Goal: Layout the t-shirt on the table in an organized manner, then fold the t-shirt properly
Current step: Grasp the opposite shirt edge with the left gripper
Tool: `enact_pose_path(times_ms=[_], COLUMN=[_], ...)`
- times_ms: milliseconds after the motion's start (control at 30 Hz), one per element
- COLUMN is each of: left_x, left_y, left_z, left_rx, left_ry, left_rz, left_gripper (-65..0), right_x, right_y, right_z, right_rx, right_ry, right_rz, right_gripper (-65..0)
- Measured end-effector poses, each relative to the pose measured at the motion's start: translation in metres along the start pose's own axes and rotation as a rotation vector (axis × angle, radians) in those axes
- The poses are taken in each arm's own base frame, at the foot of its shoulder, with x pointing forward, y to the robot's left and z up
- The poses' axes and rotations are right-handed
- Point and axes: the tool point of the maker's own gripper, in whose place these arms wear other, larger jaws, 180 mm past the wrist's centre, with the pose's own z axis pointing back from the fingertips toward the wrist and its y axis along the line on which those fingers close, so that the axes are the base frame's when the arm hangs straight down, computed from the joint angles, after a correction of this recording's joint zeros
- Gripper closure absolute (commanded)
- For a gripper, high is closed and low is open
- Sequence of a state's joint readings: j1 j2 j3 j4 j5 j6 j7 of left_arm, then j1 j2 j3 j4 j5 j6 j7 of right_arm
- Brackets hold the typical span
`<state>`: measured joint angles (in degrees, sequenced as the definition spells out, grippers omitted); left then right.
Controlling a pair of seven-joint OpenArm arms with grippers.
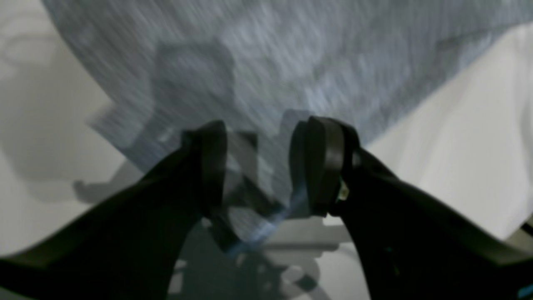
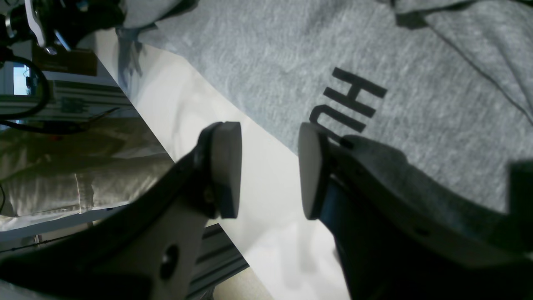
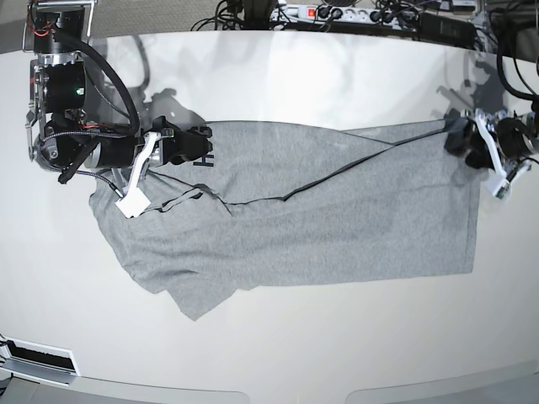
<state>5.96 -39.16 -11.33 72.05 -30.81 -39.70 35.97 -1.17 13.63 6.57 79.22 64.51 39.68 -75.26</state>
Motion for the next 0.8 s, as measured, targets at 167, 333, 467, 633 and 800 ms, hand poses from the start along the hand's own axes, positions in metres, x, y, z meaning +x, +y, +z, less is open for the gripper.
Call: enact_pose_path(times_ms=[167, 333, 467, 633, 800], left_x=[0.005, 0.011, 0.011, 0.011, 0.009], left_y=[0.002, 0.005, 0.012, 0.005, 0.004], left_z=[0.000, 0.001, 0.001, 0.001, 0.000], left_rx=[0.004, 0.014, 0.049, 0.012, 0.007], left_ry=[-0.009, -0.023, -0.020, -0.020, -0.019], left_rz=[-0.003, -0.001, 0.021, -0.007, -0.005], left_gripper=[-6.3, 0.0, 0.0, 0.0, -29.5], right_x=[0.000, 0.000, 0.000, 0.000, 0.000], right_y=[0.000, 0.000, 0.000, 0.000, 0.000], right_z=[0.000, 0.000, 0.000, 0.000, 0.000], right_rx=[0.000, 0.000, 0.000, 0.001, 0.001], right_ry=[0.000, 0.000, 0.000, -0.001, -0.001], right_rz=[0.000, 0.000, 0.000, 0.000, 0.000], right_gripper=[-23.7, -23.7, -23.7, -23.7, -23.7])
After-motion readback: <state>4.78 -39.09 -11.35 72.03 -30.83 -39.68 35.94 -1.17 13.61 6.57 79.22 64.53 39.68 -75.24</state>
